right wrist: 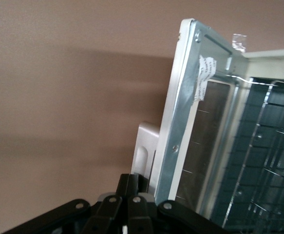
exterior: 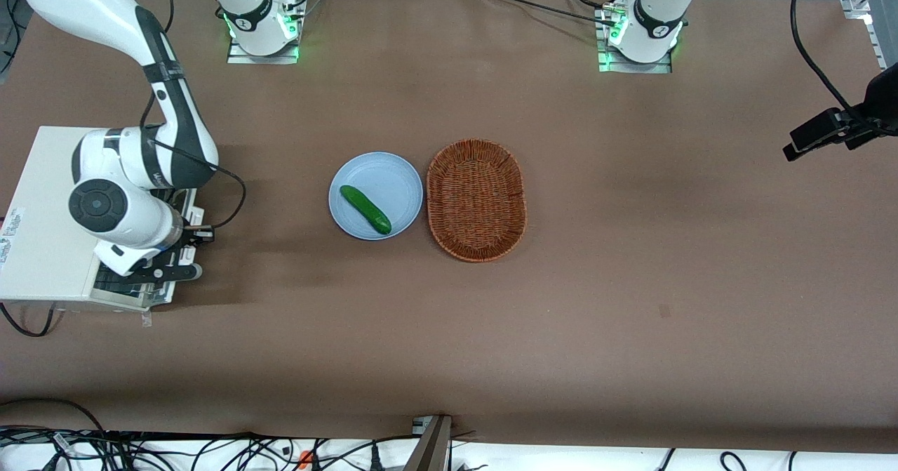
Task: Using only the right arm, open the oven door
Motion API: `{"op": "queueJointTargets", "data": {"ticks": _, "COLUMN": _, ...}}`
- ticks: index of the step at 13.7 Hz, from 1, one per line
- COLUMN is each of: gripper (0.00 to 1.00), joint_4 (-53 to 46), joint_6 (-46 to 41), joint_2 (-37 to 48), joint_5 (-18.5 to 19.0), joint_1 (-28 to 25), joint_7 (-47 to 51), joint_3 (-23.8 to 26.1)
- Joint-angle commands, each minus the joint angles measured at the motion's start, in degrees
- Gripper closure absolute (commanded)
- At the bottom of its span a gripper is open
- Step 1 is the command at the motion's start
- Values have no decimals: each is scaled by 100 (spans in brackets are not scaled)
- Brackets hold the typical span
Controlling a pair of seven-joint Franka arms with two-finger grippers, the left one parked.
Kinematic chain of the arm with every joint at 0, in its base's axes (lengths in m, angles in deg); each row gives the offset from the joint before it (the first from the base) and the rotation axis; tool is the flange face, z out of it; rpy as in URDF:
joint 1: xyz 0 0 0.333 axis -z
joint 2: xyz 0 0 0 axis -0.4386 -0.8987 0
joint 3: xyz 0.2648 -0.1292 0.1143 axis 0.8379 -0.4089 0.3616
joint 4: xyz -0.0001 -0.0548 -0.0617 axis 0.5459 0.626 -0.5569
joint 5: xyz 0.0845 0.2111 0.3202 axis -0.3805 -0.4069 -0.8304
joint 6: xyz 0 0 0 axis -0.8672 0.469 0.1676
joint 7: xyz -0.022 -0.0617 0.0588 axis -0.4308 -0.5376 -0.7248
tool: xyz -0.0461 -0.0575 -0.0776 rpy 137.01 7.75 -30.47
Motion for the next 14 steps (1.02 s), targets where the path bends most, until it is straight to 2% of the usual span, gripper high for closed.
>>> {"op": "queueJointTargets", "data": {"ticks": 1, "gripper": 100, "joint_4": -229, "joint_6": 111, "joint_2": -361, "joint_5": 114, "joint_1": 79, "joint_7": -66, "joint_3": -113}}
{"op": "queueJointTargets", "data": {"ticks": 14, "gripper": 100, "joint_4": -291, "joint_6": 506, "joint_2": -1030, "joint_5": 114, "joint_1": 26, "joint_7": -101, "joint_3": -113}}
